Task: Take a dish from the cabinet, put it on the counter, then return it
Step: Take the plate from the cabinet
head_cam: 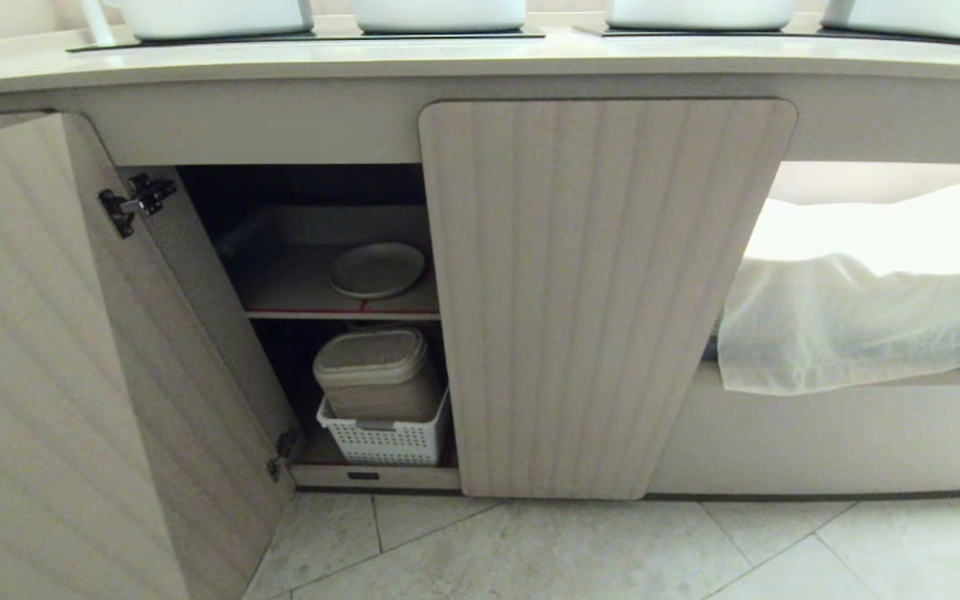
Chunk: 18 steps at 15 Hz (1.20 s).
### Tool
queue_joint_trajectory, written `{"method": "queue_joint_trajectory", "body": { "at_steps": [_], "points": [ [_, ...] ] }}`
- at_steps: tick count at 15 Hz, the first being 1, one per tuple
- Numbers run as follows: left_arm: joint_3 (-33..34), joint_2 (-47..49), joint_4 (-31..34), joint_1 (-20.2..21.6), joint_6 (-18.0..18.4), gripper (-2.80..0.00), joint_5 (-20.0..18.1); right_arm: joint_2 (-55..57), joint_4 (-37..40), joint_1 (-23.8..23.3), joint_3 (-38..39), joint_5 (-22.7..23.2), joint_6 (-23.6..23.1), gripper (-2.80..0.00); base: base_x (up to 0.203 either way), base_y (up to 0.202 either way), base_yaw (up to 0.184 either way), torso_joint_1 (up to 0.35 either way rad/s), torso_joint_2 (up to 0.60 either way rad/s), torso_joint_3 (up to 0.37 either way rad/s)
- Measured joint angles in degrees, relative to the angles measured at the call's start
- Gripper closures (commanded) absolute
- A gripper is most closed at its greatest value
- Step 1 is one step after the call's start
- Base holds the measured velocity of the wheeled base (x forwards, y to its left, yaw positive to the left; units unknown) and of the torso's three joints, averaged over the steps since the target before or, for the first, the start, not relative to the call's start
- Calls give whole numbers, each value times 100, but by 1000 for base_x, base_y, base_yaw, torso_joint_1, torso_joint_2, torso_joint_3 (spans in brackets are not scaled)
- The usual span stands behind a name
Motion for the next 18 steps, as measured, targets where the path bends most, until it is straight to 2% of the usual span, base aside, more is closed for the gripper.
{"method": "queue_joint_trajectory", "body": {
  "at_steps": [5, 18],
  "points": [
    [0, 0, 0, 0, -12, 0, 0, 0, -4, 0, 2, 5, 2, 0, 182, 0, 2, 7, 3, 4],
    [0, 0, -7, 0, -61, 0, 10, 0, -4, 0, 2, 0, 1, 0, 0, 0, 0, 0, 0, 0]
  ]
}}
